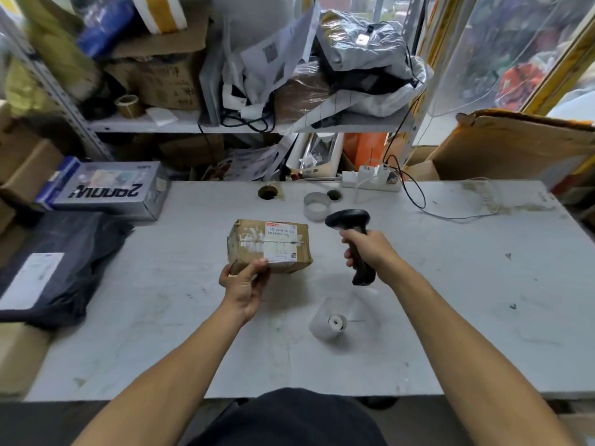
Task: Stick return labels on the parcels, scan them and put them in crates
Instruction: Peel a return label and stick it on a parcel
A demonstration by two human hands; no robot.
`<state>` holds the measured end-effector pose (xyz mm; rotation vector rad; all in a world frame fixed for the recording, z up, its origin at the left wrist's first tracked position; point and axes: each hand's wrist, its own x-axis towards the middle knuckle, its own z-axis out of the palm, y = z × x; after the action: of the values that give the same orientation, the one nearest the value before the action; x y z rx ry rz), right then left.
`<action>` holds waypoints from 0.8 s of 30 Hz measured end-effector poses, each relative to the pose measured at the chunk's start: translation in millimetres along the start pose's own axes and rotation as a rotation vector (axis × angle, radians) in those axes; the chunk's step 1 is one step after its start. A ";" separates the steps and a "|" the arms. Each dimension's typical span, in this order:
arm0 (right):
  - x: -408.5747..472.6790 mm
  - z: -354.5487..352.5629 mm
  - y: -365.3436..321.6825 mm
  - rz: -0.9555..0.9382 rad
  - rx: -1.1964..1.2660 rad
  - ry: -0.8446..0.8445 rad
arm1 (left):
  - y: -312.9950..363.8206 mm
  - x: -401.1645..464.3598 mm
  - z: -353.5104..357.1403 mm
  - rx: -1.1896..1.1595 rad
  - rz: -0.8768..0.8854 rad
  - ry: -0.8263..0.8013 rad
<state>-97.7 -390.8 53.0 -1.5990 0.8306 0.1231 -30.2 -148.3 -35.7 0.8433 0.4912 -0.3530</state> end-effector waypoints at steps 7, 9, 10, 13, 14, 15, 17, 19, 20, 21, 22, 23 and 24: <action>-42.5 17.9 -79.3 -0.066 -0.144 -0.246 | 3.0 6.5 -7.0 -0.056 0.016 0.029; -48.1 19.5 -85.0 -0.045 -0.156 -0.258 | 2.5 8.1 -10.5 -0.055 0.018 0.032; -50.3 20.2 -86.3 -0.038 -0.161 -0.260 | 2.5 8.6 -11.9 -0.055 0.020 0.034; -52.4 21.0 -86.9 -0.041 -0.170 -0.247 | 1.7 10.3 -15.0 -0.049 0.014 0.048; -52.7 20.7 -87.4 -0.042 -0.167 -0.245 | 1.3 11.4 -16.0 -0.050 0.012 0.052; -52.6 19.9 -87.6 -0.041 -0.170 -0.243 | 0.8 11.9 -16.5 -0.053 0.010 0.054; -52.5 17.6 -88.1 -0.035 -0.183 -0.245 | -0.5 12.7 -17.6 -0.052 0.003 0.054; -52.3 15.0 -88.0 -0.032 -0.189 -0.254 | -1.3 13.5 -19.1 -0.046 -0.001 0.058; -52.5 14.1 -88.0 -0.031 -0.191 -0.256 | -1.4 14.2 -20.1 -0.045 0.001 0.059; -52.2 12.9 -87.9 -0.030 -0.193 -0.256 | -1.4 14.6 -20.6 -0.046 0.002 0.061; -52.4 11.8 -88.1 -0.030 -0.194 -0.256 | -1.1 14.6 -20.9 -0.045 0.000 0.063; -51.4 10.7 -87.4 -0.032 -0.194 -0.254 | -0.8 14.2 -20.6 -0.037 -0.003 0.066; -50.4 9.5 -86.3 -0.037 -0.195 -0.247 | -0.9 14.2 -20.4 -0.029 -0.006 0.075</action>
<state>-82.1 -362.7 148.1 -1.7384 0.6109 0.3769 -24.3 -134.4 -55.5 0.8295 0.5674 -0.3204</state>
